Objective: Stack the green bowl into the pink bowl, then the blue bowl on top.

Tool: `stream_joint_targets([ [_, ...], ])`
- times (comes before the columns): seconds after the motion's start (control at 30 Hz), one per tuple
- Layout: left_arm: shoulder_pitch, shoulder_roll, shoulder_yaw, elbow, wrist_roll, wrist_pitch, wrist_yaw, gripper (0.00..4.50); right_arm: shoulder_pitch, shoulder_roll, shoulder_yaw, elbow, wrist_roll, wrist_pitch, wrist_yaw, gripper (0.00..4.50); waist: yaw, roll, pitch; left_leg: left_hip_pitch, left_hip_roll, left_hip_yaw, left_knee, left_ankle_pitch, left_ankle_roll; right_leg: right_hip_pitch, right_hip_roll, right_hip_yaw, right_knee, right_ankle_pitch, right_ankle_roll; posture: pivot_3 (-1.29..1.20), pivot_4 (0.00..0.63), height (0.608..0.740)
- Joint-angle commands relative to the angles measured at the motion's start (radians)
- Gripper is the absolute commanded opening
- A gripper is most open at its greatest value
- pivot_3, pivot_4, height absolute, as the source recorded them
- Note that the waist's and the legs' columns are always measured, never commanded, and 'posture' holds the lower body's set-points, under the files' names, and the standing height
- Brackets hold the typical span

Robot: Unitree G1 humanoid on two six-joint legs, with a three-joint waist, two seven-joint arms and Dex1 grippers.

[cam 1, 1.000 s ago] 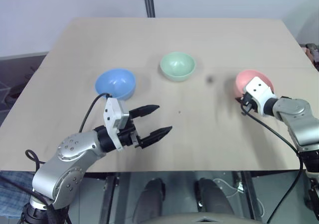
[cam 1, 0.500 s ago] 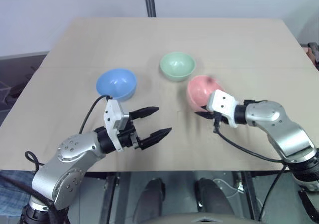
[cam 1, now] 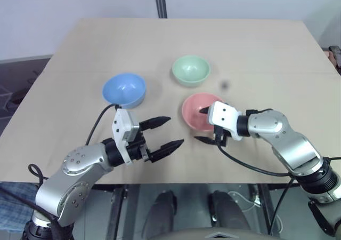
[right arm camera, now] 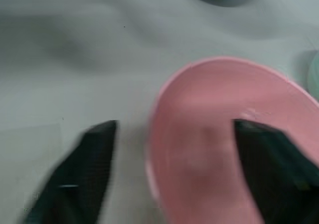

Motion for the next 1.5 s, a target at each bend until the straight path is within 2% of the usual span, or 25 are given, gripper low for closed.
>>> stream_joint_targets([
  [0.03, 0.003, 0.003, 0.015, -0.021, -0.006, -0.017, -0.006, 4.24, -0.006, 0.004, -0.096, -0.054, 0.080, 0.035, 0.016, 4.47, 0.000, 0.000, 0.000, 0.000, 0.000, 0.000, 0.000, 0.000, 0.000, 0.000, 0.000, 0.000, 0.000, 0.000, 0.000, 0.00, 0.150, 0.740],
  [0.2, 0.000, 0.003, 0.019, -0.014, -0.008, -0.016, -0.006, 4.24, -0.001, -0.025, -0.267, -0.069, 0.256, 0.095, 0.081, 4.47, 0.001, 0.000, 0.000, 0.000, 0.000, 0.000, 0.000, 0.000, 0.000, 0.000, 0.000, 0.000, 0.000, 0.000, 0.000, 0.00, 0.150, 0.740],
  [0.33, -0.012, -0.020, 0.027, 0.001, -0.027, -0.016, 0.011, 4.24, -0.076, 0.006, -0.324, 0.019, 0.289, 0.118, 0.031, 4.47, -0.003, 0.000, 0.000, 0.000, 0.000, 0.000, 0.000, 0.000, 0.000, 0.000, 0.000, 0.000, 0.000, 0.000, 0.000, 0.00, 0.150, 0.740],
  [0.6, -0.087, -0.090, 0.114, 0.061, -0.098, -0.001, 0.115, 4.24, -0.298, 0.116, -0.215, 0.384, 0.117, -0.014, -0.093, 4.47, -0.004, 0.000, 0.000, 0.001, 0.001, 0.001, 0.000, 0.000, 0.000, -0.001, 0.001, 0.001, 0.000, 0.000, 0.000, 0.00, 0.150, 0.740],
  [0.87, -0.098, -0.103, 0.161, 0.084, -0.067, -0.026, 0.182, 4.24, -0.528, 0.259, -0.121, 0.806, -0.042, -0.197, -0.143, 4.47, -0.006, 0.000, 0.000, -0.003, 0.000, 0.002, -0.002, 0.000, 0.000, -0.005, 0.000, 0.001, 0.000, 0.000, 0.000, 0.00, 0.150, 0.740],
  [1.07, -0.077, -0.101, 0.199, 0.088, -0.058, -0.028, 0.218, 4.24, -0.642, 0.362, -0.086, 1.073, -0.122, -0.290, -0.154, 4.47, -0.006, 0.000, 0.000, -0.003, 0.000, 0.003, -0.004, 0.000, 0.000, -0.007, 0.000, 0.002, 0.001, 0.000, 0.000, 0.00, 0.150, 0.740],
  [1.23, -0.051, -0.101, 0.220, 0.088, -0.046, -0.024, 0.240, 4.24, -0.707, 0.419, -0.076, 1.232, -0.175, -0.361, -0.162, 4.47, -0.005, 0.000, 0.000, -0.005, 0.000, 0.004, -0.004, 0.000, 0.000, -0.009, 0.000, 0.003, 0.001, 0.000, 0.000, 0.00, 0.150, 0.740],
  [1.5, -0.033, -0.105, 0.211, 0.082, -0.021, -0.020, 0.273, 4.24, -0.763, 0.481, -0.082, 1.376, -0.234, -0.347, -0.197, 4.47, -0.006, 0.000, 0.000, -0.010, 0.000, 0.004, -0.004, 0.001, -0.002, -0.015, 0.000, 0.004, 0.002, 0.000, -0.001, 0.00, 0.150, 0.740],
])
